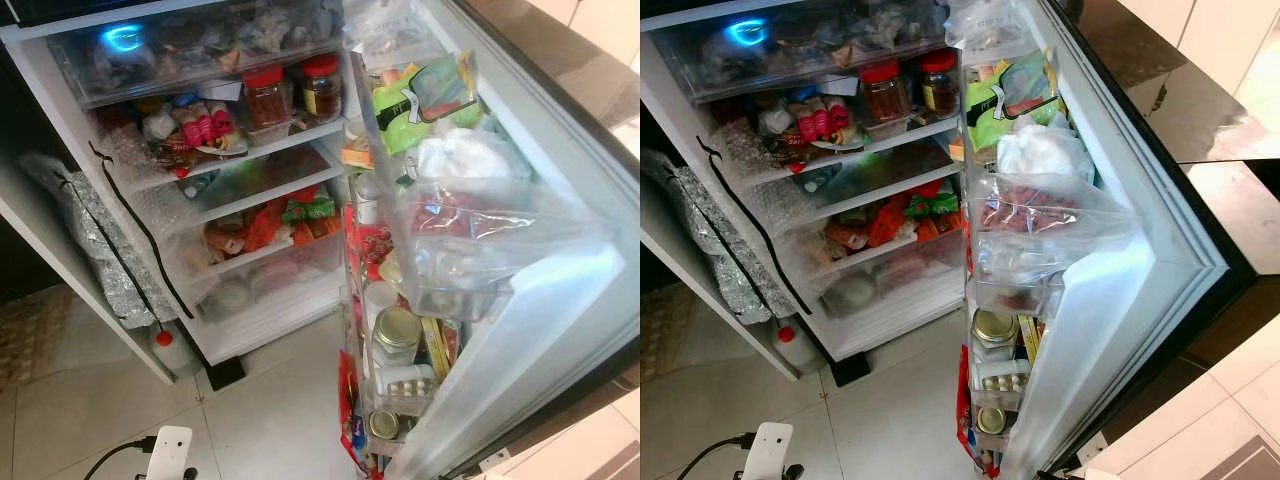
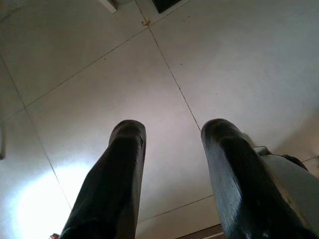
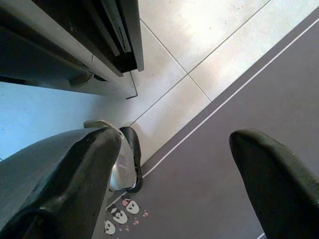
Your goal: Restocking fridge
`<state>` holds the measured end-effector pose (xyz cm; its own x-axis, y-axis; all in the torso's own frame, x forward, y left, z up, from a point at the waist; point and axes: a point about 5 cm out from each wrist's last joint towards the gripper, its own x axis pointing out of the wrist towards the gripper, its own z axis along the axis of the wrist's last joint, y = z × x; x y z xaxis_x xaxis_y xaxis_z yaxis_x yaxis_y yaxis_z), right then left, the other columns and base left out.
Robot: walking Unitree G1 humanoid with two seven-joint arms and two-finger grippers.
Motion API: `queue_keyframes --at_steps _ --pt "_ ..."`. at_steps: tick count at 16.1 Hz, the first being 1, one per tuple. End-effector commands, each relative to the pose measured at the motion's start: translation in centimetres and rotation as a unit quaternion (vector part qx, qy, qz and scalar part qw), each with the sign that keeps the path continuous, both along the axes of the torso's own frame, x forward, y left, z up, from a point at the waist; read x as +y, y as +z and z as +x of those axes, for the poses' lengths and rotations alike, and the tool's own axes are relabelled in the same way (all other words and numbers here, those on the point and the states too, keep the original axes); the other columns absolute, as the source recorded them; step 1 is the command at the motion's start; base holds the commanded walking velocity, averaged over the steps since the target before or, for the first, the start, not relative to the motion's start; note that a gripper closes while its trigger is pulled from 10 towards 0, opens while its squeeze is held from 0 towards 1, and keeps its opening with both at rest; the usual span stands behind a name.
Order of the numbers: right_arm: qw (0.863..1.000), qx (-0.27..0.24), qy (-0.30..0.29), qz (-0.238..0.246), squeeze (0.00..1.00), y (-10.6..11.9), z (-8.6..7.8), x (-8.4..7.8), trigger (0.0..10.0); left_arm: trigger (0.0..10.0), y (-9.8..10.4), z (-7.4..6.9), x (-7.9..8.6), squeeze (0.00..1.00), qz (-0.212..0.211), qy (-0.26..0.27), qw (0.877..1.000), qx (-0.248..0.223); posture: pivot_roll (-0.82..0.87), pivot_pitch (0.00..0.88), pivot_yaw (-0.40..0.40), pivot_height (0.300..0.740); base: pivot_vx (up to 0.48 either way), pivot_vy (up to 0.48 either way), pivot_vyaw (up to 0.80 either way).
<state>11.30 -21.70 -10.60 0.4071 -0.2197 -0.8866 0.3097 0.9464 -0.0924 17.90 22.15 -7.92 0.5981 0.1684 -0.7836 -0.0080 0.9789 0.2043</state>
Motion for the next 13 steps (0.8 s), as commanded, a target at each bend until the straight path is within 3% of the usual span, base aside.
queue_keyframes --at_steps 1,13 --pt "1.0 -0.009 -0.004 -0.001 0.0 0.23 0.62 -0.24 10.0 10.0 -0.3 -0.57 0.03 0.0 0.002 -0.003 1.0 0.014 -0.17 0.0 0.038 0.74 0.0 0.0 0.0" --pt "1.0 -0.009 0.019 0.01 0.0 0.15 0.31 -0.24 10.0 10.0 -0.26 -0.36 -0.37 0.0 -0.002 -0.01 1.0 0.008 -0.17 0.0 0.035 0.74 0.0 0.0 0.0"
